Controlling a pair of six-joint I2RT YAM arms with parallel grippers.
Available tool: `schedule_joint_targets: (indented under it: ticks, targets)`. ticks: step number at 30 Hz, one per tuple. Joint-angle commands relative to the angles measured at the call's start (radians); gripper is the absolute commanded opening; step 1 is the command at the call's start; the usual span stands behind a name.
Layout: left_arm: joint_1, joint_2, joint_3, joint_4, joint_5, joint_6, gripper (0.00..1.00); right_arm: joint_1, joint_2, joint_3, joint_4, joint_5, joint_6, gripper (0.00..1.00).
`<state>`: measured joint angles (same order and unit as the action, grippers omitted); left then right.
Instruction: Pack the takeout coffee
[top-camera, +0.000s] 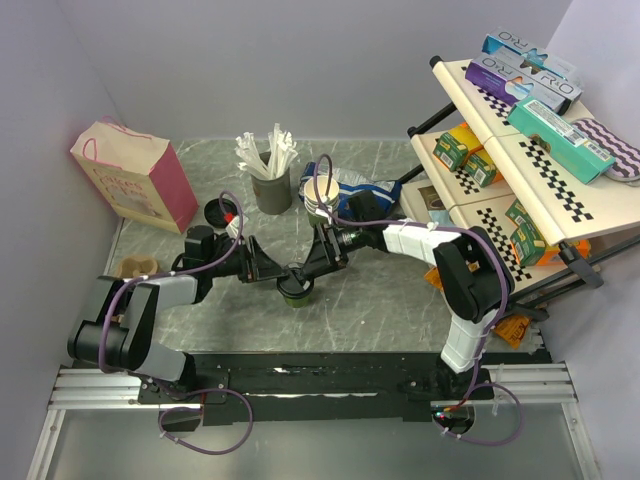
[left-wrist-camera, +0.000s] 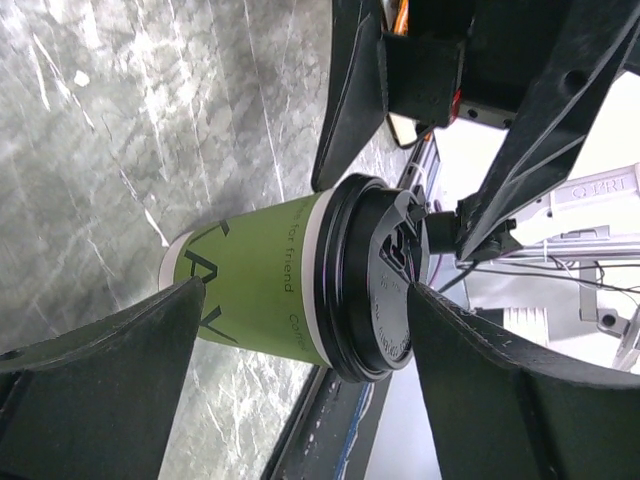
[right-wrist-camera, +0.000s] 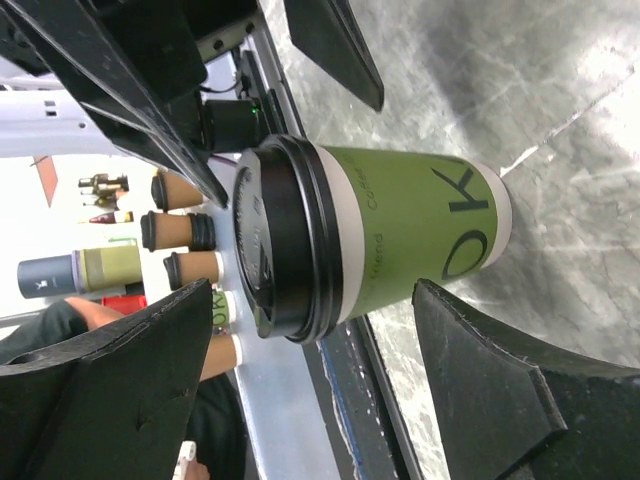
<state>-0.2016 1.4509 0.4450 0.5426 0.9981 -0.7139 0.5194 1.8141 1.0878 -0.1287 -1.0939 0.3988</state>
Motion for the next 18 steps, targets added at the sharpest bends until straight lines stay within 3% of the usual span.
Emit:
schedule_joint_targets:
  ticks: [1,9,18]
  targets:
    - [0.002,-0.027,0.011,-0.033,0.037,0.042,0.88,0.002,-0.021,0.05,0.073,-0.024,0.051,0.87]
    - [-0.001,-0.072,-0.011,-0.09,0.054,0.059,0.91,0.002,0.067,0.112,0.098,-0.011,0.083,0.88]
    - [-0.021,-0.06,-0.009,-0.11,0.082,0.083,0.91,0.013,0.088,0.067,0.124,-0.049,0.095,0.88]
